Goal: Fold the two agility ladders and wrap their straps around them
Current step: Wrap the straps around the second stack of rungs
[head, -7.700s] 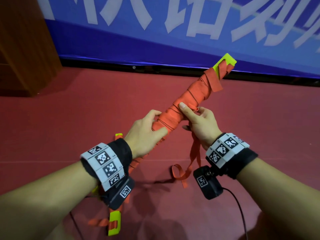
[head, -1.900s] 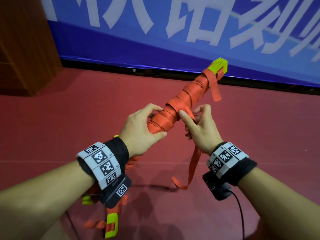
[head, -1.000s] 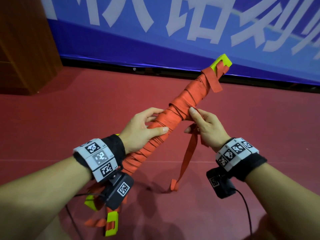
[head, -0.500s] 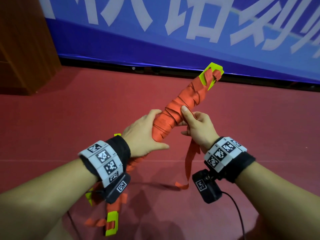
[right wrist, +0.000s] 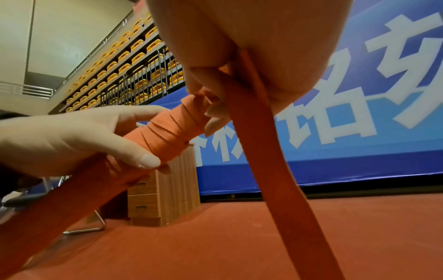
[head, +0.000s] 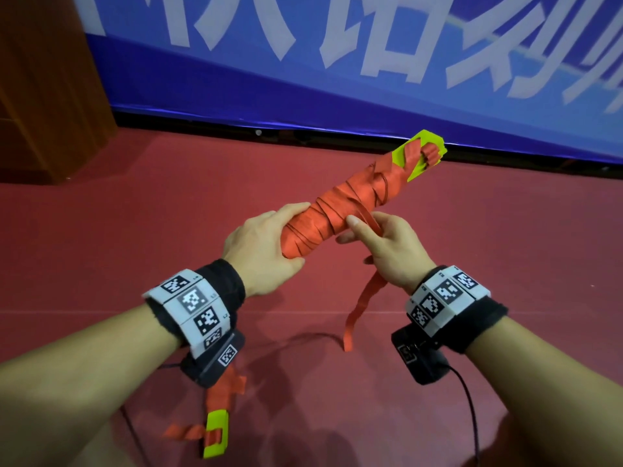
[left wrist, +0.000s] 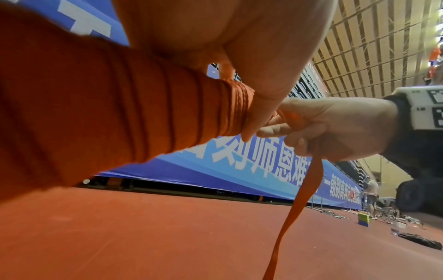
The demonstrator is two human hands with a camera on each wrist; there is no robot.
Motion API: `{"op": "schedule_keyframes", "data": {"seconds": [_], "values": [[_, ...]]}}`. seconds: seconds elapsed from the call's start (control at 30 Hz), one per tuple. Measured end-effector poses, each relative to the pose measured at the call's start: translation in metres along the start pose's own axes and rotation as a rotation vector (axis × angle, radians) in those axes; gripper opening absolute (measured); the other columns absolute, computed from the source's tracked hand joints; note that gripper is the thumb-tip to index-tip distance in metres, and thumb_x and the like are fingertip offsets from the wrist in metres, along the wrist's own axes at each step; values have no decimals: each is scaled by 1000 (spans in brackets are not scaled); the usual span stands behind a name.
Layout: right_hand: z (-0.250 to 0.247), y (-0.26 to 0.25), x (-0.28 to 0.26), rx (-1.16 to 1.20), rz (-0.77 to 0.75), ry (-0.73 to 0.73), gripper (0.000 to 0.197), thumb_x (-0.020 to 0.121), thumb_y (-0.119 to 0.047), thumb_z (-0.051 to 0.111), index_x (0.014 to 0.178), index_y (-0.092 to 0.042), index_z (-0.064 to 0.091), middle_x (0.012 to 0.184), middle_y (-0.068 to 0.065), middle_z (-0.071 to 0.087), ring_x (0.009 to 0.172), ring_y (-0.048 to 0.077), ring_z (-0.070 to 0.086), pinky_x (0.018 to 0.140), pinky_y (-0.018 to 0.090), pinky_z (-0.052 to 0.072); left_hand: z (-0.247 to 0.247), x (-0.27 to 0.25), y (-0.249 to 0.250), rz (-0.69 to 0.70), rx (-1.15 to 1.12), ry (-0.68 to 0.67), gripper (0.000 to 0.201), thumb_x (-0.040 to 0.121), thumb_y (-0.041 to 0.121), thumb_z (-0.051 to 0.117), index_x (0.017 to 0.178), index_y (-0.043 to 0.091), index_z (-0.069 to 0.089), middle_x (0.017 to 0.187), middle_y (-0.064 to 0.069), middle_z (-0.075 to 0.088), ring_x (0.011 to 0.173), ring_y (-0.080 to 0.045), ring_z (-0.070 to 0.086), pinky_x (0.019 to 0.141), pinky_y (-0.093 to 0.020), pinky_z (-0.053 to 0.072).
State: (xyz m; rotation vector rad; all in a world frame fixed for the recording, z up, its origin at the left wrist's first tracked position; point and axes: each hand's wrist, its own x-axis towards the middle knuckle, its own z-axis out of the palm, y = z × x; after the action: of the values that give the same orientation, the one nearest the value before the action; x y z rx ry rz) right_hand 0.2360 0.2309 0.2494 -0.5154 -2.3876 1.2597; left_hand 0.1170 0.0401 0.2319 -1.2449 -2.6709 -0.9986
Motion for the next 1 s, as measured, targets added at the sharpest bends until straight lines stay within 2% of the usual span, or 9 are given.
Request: {"op": "schedule_keyframes", "data": {"seconds": [0.17,0.3,0.4,0.43,0.5,0.6,0.73,0.87,1.0], "values": [[-10,3,3,-130,-72,9,38,103,-49,49,107,-17,70,83,-14,78,81,22,73,68,39,61,1,1,0,-11,-165,-32,82,64,40,77,139,48,44,111,13,69,95,-18,67,87,-39,55],[-15,8,4,-154,-71,-1,42,102,-53,48,106,-18,72,83,-14,78,83,23,74,71,42,61,3,1,-2,-10,-241,-65,82,60,40,77,137,47,48,110,16,69,92,-14,68,88,-39,56],[-18,8,5,-148,-56,-3,44,102,-54,48,102,-17,73,85,-12,78,84,17,74,68,36,61,3,1,-4,1,-266,-72,80,62,35,81,136,45,51,109,20,67,95,-12,68,90,-36,55],[-18,8,5,-129,-45,3,43,102,-52,49,100,-16,73,87,-10,79,80,10,73,64,32,60,3,1,-4,7,-273,-77,80,64,32,83,136,44,52,109,21,67,96,-10,67,91,-35,55],[-17,7,5,-54,-17,10,41,102,-47,51,98,-12,72,94,-3,78,60,1,65,61,28,58,3,1,-4,17,-294,-86,79,67,25,86,136,43,54,110,21,67,97,-8,67,89,-30,53],[-13,7,5,130,44,6,40,101,-43,54,105,-5,66,102,8,77,42,8,48,63,33,59,5,1,-4,25,-330,-106,77,68,19,86,136,40,56,109,20,67,93,-3,67,83,-21,51],[-12,6,3,283,93,13,36,101,-37,56,110,-4,63,97,-1,75,41,6,40,59,26,54,5,1,-4,32,-338,-131,76,68,19,86,135,40,57,110,18,68,93,-6,68,83,-21,53],[-11,4,1,341,120,-16,28,103,-36,54,110,-10,61,93,-9,74,43,6,36,57,23,54,6,2,-5,20,-382,-153,75,63,25,83,133,40,59,110,17,68,94,-6,68,83,-22,53],[-8,-1,1,418,158,-14,22,103,-36,54,99,-15,59,75,-16,72,47,10,29,54,22,51,6,4,-3,-6,-428,-207,71,64,25,80,131,40,59,105,16,67,81,-7,67,70,-20,53]]}}
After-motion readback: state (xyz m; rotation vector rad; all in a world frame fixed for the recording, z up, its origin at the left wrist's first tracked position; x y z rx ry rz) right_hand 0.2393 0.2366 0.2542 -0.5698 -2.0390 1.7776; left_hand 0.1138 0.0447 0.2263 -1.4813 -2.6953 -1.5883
